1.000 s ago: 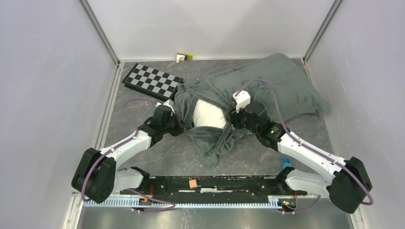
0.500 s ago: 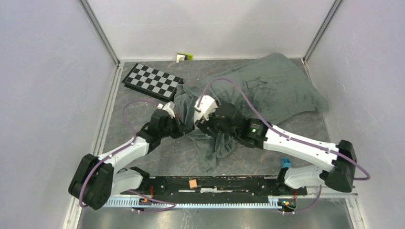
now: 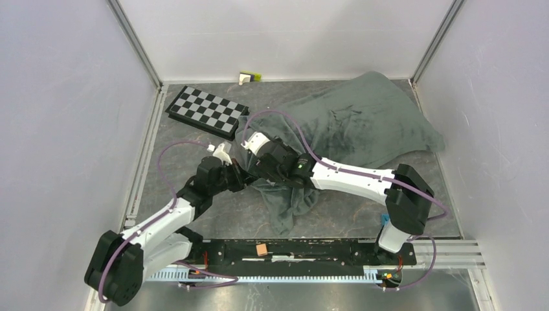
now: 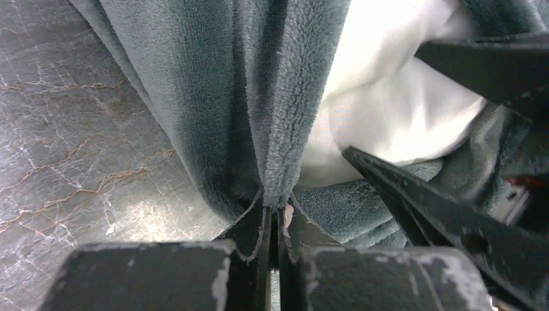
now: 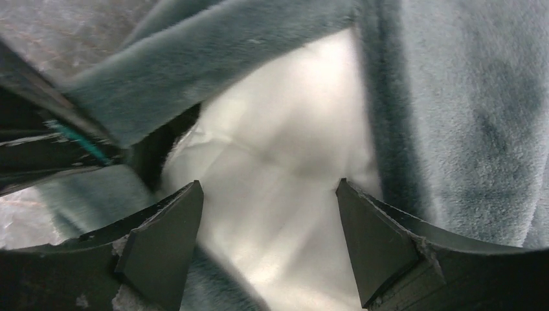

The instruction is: Remove the pillowcase from the pillow

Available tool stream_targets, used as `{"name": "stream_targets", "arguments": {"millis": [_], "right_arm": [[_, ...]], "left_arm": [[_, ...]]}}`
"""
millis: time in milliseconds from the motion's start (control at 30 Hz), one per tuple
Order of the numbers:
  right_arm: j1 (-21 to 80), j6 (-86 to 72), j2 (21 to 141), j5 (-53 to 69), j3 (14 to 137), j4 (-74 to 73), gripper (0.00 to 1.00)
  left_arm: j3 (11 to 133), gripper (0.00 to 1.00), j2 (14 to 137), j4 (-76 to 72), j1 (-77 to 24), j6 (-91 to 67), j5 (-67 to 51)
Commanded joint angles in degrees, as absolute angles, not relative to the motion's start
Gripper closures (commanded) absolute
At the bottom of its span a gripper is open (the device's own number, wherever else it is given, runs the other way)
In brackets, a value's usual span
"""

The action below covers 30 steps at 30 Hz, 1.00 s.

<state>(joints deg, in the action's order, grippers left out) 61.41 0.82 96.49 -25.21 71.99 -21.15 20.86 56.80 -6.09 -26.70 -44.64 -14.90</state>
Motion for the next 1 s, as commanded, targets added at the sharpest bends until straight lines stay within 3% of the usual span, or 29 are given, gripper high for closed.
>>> {"name": "stream_targets", "arguments": {"millis": [0, 67, 300, 433, 467, 533, 567, 633, 767, 967], "right_arm": [[59.0, -2.3, 96.1, -30.7, 70.4, -21.6, 0.12], [58.9, -3.0, 98.0, -30.2, 71.8, -24.5, 0.02], [59.2, -4.4, 103.6, -28.2, 70.7, -27.2, 0.02], [59.1, -5.5, 109.6, -38.4, 72.6, -30.9, 0.02], [58.9, -5.8, 110.5, -40.8, 73.1, -31.5, 0.08], [58.5, -5.9, 109.9, -42.4, 72.7, -30.2, 0.33], [58.3, -5.7, 108.6, -42.6, 72.3, -28.8, 0.58], [58.3, -5.5, 105.1, -43.3, 71.8, -26.5, 0.97], [57.9, -3.8, 94.1, -37.9, 68.5, -18.2, 1.00], [51.0, -6.7, 79.2, -19.8, 65.0, -11.1, 1.00]], "left_arm": [[18.3, 0.97, 53.7, -3.7, -26.5, -44.4, -12.5], [17.9, 0.97, 53.1, -3.8, -26.5, -44.6, -12.4], [16.2, 0.98, 58.5, -7.3, -26.5, -44.7, -12.6], [16.3, 0.98, 64.9, -10.0, -26.5, -44.6, -13.5], [16.6, 0.98, 66.6, -10.4, -26.5, -44.6, -13.7], [17.0, 0.98, 69.2, -11.4, -26.6, -44.6, -14.2], [17.1, 0.98, 70.4, -11.7, -26.6, -44.6, -14.4], [17.4, 0.98, 72.0, -12.2, -26.5, -44.6, -14.7], [17.6, 0.98, 73.0, -12.6, -26.5, -44.5, -14.7], [19.2, 0.98, 74.3, -10.9, -26.6, -43.2, -14.5]]}}
